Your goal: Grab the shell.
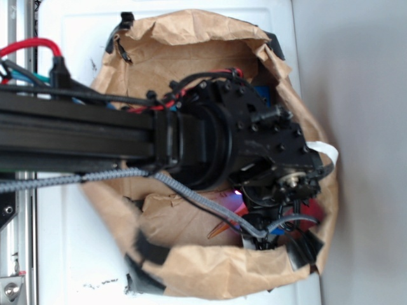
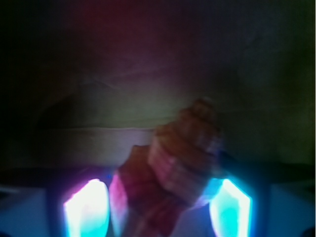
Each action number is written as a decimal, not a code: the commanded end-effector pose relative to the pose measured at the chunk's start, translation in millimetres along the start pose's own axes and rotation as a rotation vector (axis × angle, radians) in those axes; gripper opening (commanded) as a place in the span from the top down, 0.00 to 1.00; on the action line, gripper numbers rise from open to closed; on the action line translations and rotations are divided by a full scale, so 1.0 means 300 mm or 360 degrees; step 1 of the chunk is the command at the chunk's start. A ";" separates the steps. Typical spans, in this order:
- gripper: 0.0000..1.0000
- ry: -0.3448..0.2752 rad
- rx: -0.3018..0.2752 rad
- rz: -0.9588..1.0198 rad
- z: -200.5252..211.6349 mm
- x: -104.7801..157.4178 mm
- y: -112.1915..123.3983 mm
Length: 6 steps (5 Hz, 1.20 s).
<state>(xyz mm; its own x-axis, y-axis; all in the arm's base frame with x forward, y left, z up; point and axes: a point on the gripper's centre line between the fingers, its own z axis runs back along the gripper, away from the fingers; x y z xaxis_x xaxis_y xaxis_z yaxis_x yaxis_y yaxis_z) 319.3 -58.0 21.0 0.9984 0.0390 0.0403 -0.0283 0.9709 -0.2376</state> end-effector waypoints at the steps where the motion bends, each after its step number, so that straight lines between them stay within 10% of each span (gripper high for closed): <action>1: 1.00 -0.0072 -0.0108 -0.0015 0.126 -0.044 0.070; 2: 1.00 -0.0185 -0.0071 0.0029 0.244 -0.100 0.142; 4: 1.00 0.0157 0.0168 0.0086 0.417 -0.192 0.230; 6: 1.00 0.0037 0.0364 0.0052 0.586 -0.271 0.163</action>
